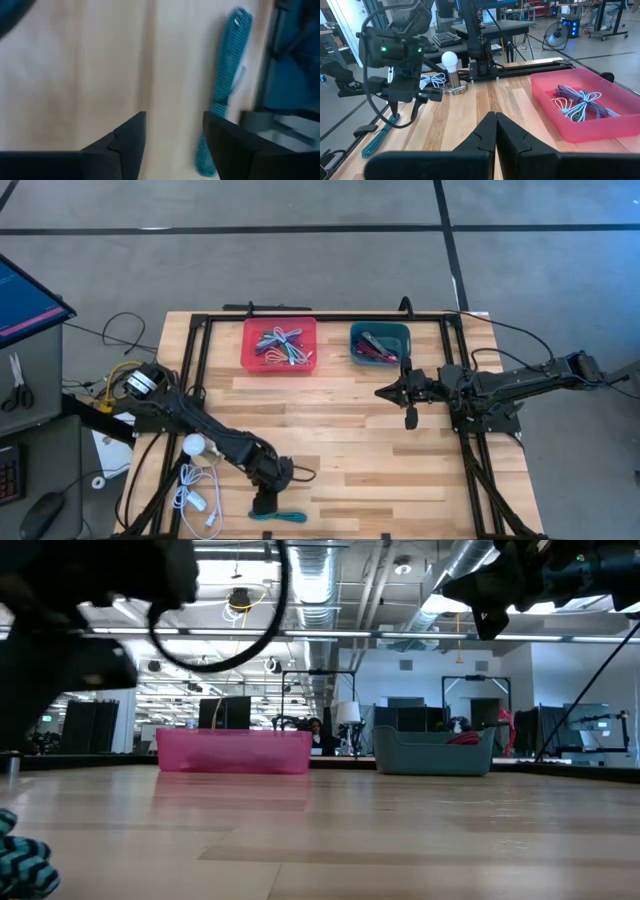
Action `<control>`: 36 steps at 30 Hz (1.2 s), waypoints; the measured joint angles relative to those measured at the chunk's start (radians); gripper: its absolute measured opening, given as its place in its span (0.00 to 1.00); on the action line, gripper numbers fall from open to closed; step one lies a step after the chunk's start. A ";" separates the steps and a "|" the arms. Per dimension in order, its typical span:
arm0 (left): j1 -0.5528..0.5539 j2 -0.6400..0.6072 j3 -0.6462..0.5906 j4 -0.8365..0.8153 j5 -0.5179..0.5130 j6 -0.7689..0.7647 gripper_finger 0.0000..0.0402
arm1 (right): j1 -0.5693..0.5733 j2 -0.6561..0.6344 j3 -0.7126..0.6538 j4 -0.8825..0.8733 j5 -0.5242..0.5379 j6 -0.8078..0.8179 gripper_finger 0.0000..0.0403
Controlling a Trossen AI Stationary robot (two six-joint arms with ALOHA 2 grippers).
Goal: Pick & Place USB Port
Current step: Put the black and light blue charger cable into the green bin
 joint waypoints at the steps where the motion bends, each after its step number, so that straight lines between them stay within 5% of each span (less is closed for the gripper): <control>1: -0.007 0.000 -0.008 0.009 0.019 -0.027 0.49 | 0.000 0.000 0.000 0.000 0.000 0.000 0.00; 11: -0.087 0.000 -0.021 0.112 0.038 -0.192 0.50 | 0.000 0.000 0.000 0.000 0.000 0.000 0.00; 22: -0.142 0.028 -0.022 0.189 -0.092 -0.285 0.50 | 0.000 0.000 0.000 0.000 -0.002 0.000 0.00; 36: -0.154 0.147 -0.018 0.246 -0.009 -0.297 0.50 | 0.025 0.000 0.000 0.007 -0.027 0.001 0.00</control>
